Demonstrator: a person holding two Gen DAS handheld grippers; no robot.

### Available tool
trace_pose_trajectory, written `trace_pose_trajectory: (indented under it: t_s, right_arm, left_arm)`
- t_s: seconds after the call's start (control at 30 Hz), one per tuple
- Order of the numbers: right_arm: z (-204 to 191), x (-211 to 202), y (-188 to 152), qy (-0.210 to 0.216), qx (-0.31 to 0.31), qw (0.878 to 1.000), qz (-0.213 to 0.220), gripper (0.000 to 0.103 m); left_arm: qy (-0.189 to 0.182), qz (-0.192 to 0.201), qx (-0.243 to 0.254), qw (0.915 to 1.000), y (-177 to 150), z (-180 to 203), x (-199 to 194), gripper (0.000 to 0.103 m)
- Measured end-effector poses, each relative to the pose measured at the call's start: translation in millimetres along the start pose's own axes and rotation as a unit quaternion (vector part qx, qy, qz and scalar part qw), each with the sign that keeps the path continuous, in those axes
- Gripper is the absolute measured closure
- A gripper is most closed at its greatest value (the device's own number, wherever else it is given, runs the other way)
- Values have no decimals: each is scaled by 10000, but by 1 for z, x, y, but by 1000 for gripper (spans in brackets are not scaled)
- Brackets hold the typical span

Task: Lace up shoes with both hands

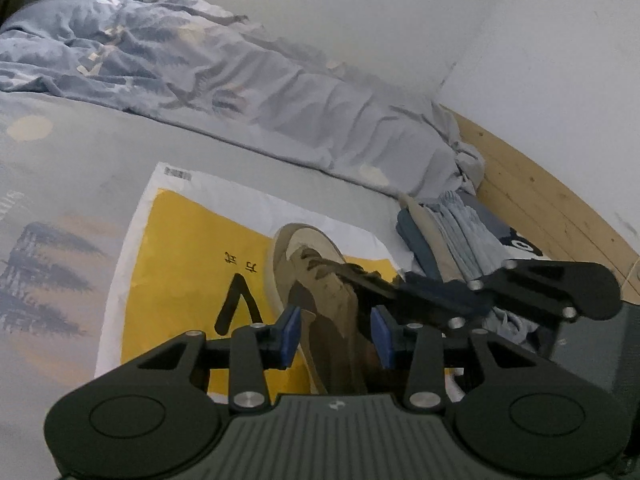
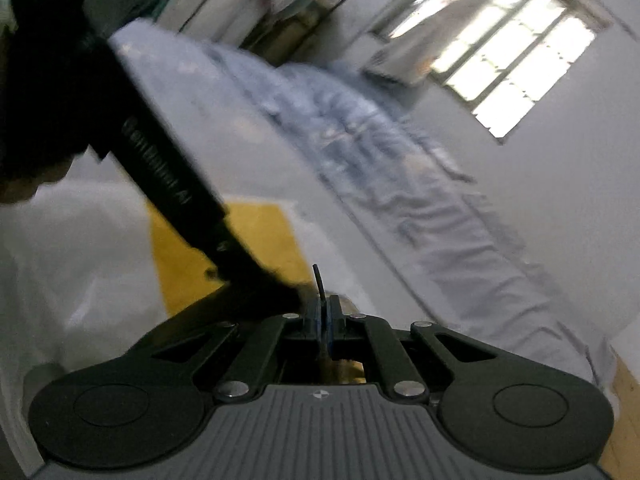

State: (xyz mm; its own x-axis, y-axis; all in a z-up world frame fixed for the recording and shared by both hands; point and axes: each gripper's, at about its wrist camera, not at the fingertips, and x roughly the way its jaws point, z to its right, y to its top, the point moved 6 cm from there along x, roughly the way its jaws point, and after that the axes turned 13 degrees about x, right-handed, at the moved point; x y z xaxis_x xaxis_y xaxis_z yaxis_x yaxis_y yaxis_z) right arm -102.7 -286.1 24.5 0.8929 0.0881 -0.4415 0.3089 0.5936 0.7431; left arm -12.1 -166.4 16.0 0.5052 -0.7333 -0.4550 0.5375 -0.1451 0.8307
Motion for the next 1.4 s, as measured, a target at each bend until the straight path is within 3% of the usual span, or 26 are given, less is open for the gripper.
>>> trace_pose_trajectory:
  t_s: [0.27,0.33,0.57,0.7,1.13,1.4]
  right_arm:
    - [-11,22,-7,192,-94,9982,-560,101]
    - [-15,29,-10,178,-149,9971,-726,101]
    - [-11,42,-11,167,-103,9932,-1147,101]
    - [-8,48,-10,172,-131,9920,-1242,101]
    - [-10,50,-6,304,-86,9920,-1220,101]
    - [-13,52,-2,365,-63,9925,-1161,101]
  left_arm:
    - [-135,92,-136,9998,1,1,6,68]
    - [-128,96,-242,9996,1,-3,7,79]
    - [-519,249,-1022,9931,-5,-18,4,87]
    - [-742,293,-1454,9861,-8,-26,7,87]
    - [-1022,360,-2119,9713,-16,-40,12,87]
    - [-1052,341,-2170,9699,-17,-41,12,87]
